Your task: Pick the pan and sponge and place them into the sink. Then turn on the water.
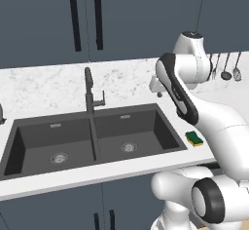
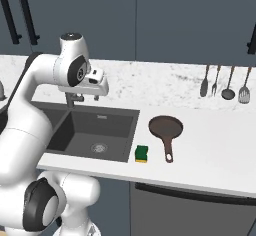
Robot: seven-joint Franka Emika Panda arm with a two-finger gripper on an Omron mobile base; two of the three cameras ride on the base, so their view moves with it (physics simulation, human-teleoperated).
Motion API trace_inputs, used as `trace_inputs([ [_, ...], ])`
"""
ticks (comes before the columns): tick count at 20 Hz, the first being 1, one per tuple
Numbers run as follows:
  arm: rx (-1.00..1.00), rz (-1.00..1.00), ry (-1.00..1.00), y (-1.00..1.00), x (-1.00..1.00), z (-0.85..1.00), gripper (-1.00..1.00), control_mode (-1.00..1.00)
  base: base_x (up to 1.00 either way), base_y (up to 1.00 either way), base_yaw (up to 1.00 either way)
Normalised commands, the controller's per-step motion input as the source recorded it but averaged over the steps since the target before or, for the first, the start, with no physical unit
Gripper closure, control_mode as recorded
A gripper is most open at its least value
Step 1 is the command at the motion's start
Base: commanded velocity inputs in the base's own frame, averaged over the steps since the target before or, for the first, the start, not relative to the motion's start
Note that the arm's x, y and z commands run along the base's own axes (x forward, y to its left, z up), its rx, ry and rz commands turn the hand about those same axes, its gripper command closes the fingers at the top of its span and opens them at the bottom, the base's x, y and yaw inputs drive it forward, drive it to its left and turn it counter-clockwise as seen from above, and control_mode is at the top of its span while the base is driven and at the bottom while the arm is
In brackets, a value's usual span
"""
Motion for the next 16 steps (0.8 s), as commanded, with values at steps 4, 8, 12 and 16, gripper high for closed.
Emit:
trace_inputs([
  [4, 0.0, 0.0, 0.0, 0.0, 0.0, 0.0, -1.0, -1.0, 0.0, 0.0, 0.0],
  [8, 0.0, 0.0, 0.0, 0.0, 0.0, 0.0, -1.0, -1.0, 0.0, 0.0, 0.0],
  [12, 0.0, 0.0, 0.0, 0.0, 0.0, 0.0, -1.0, -1.0, 0.0, 0.0, 0.0],
  [16, 0.0, 0.0, 0.0, 0.0, 0.0, 0.0, -1.0, -1.0, 0.0, 0.0, 0.0],
])
